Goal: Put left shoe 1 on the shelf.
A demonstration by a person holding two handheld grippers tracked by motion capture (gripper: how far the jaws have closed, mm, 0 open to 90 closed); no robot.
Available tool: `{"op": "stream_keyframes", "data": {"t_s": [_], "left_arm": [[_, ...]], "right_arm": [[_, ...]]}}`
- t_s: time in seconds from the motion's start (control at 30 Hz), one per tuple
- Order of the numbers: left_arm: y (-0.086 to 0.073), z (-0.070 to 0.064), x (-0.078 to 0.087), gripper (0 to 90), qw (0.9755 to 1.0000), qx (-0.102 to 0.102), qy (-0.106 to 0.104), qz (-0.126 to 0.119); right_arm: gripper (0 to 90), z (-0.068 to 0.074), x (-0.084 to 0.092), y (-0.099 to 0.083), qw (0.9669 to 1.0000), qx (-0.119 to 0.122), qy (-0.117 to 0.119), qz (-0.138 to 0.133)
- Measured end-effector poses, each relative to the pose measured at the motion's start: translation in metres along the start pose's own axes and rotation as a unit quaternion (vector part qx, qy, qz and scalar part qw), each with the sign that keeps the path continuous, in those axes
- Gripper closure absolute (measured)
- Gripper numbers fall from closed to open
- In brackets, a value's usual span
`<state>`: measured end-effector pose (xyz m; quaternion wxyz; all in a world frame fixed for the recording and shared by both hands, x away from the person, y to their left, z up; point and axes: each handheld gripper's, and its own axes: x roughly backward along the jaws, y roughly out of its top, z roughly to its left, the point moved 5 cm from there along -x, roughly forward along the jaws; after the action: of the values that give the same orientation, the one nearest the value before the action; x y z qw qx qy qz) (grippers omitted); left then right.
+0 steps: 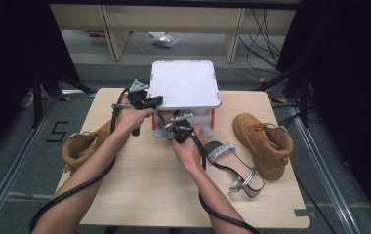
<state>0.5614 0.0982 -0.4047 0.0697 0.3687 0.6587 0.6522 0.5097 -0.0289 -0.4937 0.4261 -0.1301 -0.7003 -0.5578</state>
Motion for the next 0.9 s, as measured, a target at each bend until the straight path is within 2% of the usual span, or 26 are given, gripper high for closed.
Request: {"op": "stream_keyframes", "data": {"t_s": [0.13,0.37,0.5,0.9], "left_arm": [[0.000,0.001,0.000,89.6,1.0000,0.001,-0.002,0.003],[0.000,0.000,0.000,89.6,1.0000,0.001,-0.001,0.002],[0.000,0.001,0.000,89.6,1.0000,0.001,-0.003,0.003],[0.000,0.000,0.000,89.7,1.0000,-0.001,-0.001,0.002]], "right_arm": [[90.0,-0.003,-0.006,0.007,0.9999,0.004,-0.011,-0.007],[90.0,-0.009,-0.010,0.006,0.9994,0.007,-0.031,-0.012],[90.0,-0.002,-0.015,-0.005,1.0000,-0.002,-0.008,0.002],[90.0,0.005,-0.020,0.000,0.9998,-0.014,0.003,-0.011]]}}
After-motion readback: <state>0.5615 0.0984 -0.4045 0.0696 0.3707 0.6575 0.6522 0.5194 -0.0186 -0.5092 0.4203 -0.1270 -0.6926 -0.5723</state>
